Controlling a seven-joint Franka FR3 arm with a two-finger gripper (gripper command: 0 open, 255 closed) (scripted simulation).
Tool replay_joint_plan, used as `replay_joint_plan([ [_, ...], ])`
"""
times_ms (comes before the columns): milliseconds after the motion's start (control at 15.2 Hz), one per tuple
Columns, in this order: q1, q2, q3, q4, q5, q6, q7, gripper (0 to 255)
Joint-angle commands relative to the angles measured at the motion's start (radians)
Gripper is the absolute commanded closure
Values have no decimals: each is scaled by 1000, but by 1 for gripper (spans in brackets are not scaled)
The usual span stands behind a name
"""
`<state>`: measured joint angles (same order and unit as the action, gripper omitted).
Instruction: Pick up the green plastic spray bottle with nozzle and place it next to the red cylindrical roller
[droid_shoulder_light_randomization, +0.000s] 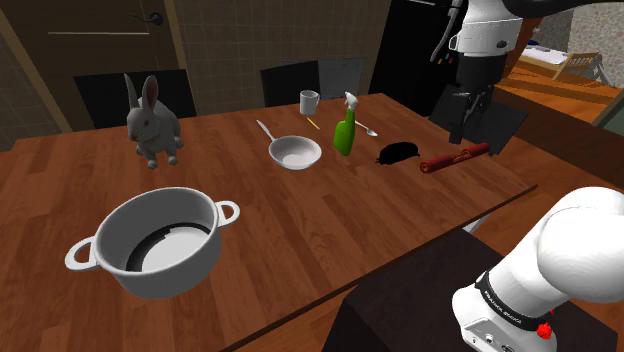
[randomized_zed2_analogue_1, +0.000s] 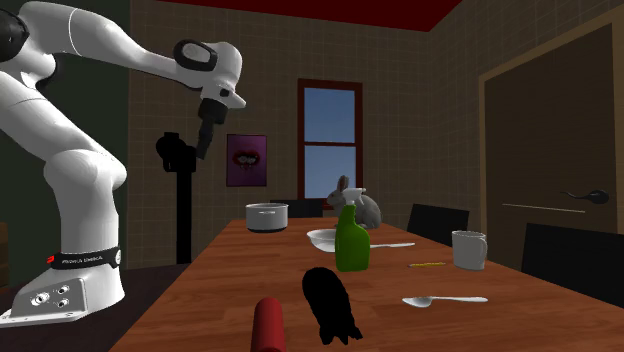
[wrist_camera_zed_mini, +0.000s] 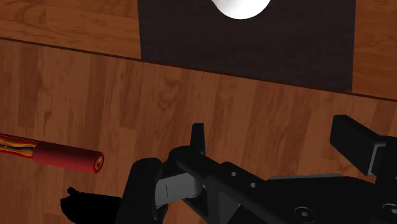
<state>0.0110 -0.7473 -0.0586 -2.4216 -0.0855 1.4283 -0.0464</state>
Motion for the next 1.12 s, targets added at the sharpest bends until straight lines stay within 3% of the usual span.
replay_joint_plan([
  [0,0,0,0,0,0,0,0,0],
  [528,-14,280,-41,128,1,205,9,0],
  [1056,-27,562,-80,332,29,336,3,0],
])
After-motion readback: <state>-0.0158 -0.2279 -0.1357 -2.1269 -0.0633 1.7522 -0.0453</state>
